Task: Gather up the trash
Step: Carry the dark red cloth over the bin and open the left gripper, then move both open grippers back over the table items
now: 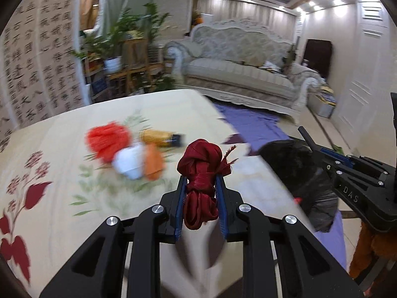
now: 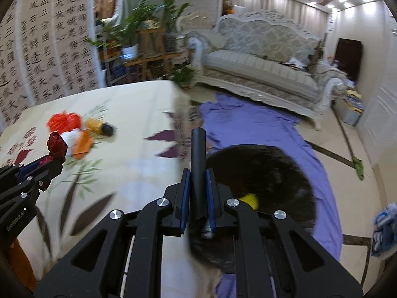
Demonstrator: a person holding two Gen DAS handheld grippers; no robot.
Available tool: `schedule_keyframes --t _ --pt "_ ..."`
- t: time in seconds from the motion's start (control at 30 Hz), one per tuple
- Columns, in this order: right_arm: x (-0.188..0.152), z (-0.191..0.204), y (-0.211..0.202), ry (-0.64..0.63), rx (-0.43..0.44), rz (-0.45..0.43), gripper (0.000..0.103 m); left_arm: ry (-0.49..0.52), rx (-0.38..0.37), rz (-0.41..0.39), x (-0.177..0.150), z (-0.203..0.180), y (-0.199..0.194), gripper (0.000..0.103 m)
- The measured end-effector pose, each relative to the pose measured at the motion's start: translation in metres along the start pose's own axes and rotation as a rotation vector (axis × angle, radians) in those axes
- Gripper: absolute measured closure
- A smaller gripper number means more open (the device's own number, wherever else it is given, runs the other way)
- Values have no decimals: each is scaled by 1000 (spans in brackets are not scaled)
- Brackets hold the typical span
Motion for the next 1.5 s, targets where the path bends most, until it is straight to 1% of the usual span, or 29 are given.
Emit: schedule_keyframes --t 0.1,0.27,0.37,0.43,0.57,0.67,0.73,0.8,0.83,0.87,0.9,0.97,1.03,1.07,1.17,1.23,1.3,1.37,1.5 --pt "-4 -27 2 33 -38 -3 90 25 -36 2 6 -26 10 79" --pt "-11 -59 14 75 -59 10 90 74 -73 5 15 -65 33 79" --pt "-16 -71 27 93 -64 27 90 114 -64 8 17 -84 51 79" --pt "-20 -75 34 103 -62 35 90 129 -60 26 17 -93 63 79" --pt "-24 -84 46 124 -60 48 90 154 -44 43 17 -104 80 79" --pt "-24 -90 54 140 -62 55 90 168 -49 59 17 -109 91 79" --pt "-26 -94 58 149 -64 61 90 181 -40 68 16 -112 98 79" --pt "-28 -98 62 154 -60 67 89 194 -33 74 14 -116 101 73" --pt "-29 -100 64 157 -63 70 84 200 -25 79 13 -117 103 65" --pt "-30 -102 65 160 -70 69 75 202 -15 86 13 -115 105 59" --pt "-30 -102 64 163 -75 66 69 197 -13 92 14 -114 107 48" --pt "-30 -105 64 168 -87 62 66 181 -19 89 15 -112 106 41" --pt "-31 -107 64 173 -94 62 65 174 -17 87 15 -112 107 33" --pt "-31 -107 64 174 -98 63 63 167 -19 88 15 -111 107 32" --pt "-32 -110 61 178 -117 56 53 156 -26 88 16 -111 107 31" --pt "-31 -113 60 179 -124 54 49 146 -29 80 17 -110 104 29" --pt "-31 -112 58 182 -129 52 43 141 -23 72 18 -107 101 28" --pt "-30 -109 56 182 -129 49 40 138 -10 64 19 -102 98 28" --pt "-24 -96 53 176 -105 43 39 110 28 46 21 -81 85 26"
Point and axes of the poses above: each gripper's, at about its wrist camera, not at the fingertips, and y roughly the way its jaws point, z to its left, x to its top, the point moved 8 cm from there along y, roughly the way its jaws point, and after that the axes turned 4 degrees about -y, right-handed, at the moved point
